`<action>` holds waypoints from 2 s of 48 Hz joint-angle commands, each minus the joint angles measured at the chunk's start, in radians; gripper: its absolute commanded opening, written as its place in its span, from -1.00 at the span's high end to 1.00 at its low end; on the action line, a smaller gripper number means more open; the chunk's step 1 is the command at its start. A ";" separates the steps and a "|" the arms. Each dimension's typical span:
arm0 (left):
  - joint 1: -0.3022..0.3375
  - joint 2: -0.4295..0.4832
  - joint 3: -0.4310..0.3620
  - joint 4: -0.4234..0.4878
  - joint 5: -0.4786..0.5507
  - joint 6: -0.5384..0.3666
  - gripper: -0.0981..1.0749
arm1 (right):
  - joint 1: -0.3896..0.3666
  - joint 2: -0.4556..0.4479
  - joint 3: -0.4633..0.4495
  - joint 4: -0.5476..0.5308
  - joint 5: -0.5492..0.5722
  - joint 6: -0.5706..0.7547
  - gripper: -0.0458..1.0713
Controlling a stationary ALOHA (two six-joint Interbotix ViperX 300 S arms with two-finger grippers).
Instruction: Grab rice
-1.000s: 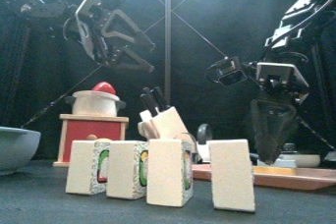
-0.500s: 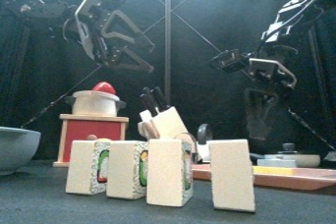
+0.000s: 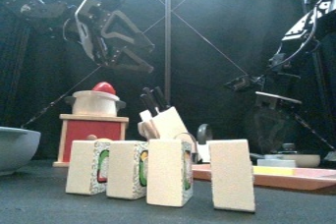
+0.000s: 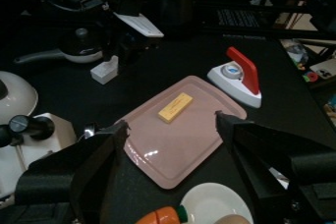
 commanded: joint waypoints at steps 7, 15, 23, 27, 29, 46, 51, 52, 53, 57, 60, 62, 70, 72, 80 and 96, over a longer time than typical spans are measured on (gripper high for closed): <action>0.005 -0.012 -0.009 -0.002 -0.005 0.002 -0.91 | -0.018 -0.018 0.002 -0.037 -0.009 0.000 -0.62; 0.005 -0.012 -0.009 0.000 -0.003 0.002 -0.91 | -0.048 -0.015 0.008 -0.044 -0.011 0.002 -0.62; 0.005 -0.014 -0.009 0.000 -0.003 0.002 -0.91 | -0.077 -0.014 0.025 -0.052 -0.029 0.000 -0.62; 0.005 -0.012 -0.009 0.000 -0.002 0.002 -0.91 | -0.089 -0.012 0.035 -0.055 -0.054 0.000 -0.62; 0.005 -0.012 -0.009 0.000 -0.003 0.002 -0.91 | -0.095 -0.011 0.041 -0.057 -0.066 0.000 -0.62; 0.005 -0.012 -0.009 0.000 -0.003 0.002 -0.91 | -0.126 0.003 0.084 -0.051 -0.160 0.002 -0.62; 0.005 -0.012 -0.009 0.000 -0.003 0.002 -0.91 | -0.126 0.015 0.086 -0.049 -0.181 0.002 -0.62; 0.005 -0.012 -0.009 0.000 -0.002 0.002 -0.91 | -0.126 0.018 0.086 -0.049 -0.184 0.002 -0.62; 0.005 -0.012 -0.009 0.000 -0.003 0.002 -0.91 | -0.126 0.021 0.086 -0.049 -0.186 0.002 -0.62; 0.005 -0.012 -0.009 0.000 -0.002 0.002 -0.91 | -0.127 0.035 0.086 -0.048 -0.187 0.003 -0.61; 0.005 -0.012 -0.009 0.000 -0.003 0.002 -0.91 | -0.129 0.049 0.084 -0.044 -0.187 0.003 -0.60; 0.005 -0.012 -0.009 0.000 -0.002 0.002 -0.91 | -0.129 0.055 0.084 -0.043 -0.189 0.003 -0.59; 0.005 -0.012 -0.008 0.000 -0.003 0.002 -0.91 | -0.129 0.061 0.080 -0.029 -0.193 0.005 -0.56; 0.005 -0.012 -0.009 0.000 -0.003 0.002 -0.91 | -0.129 0.061 0.080 -0.026 -0.193 0.005 -0.54; 0.005 -0.012 -0.008 0.000 -0.002 0.002 -0.91 | -0.129 0.057 0.078 -0.025 -0.195 0.008 -0.44; 0.005 -0.012 -0.008 -0.002 -0.003 0.002 -0.91 | -0.106 -0.034 0.063 0.002 -0.183 0.011 -0.30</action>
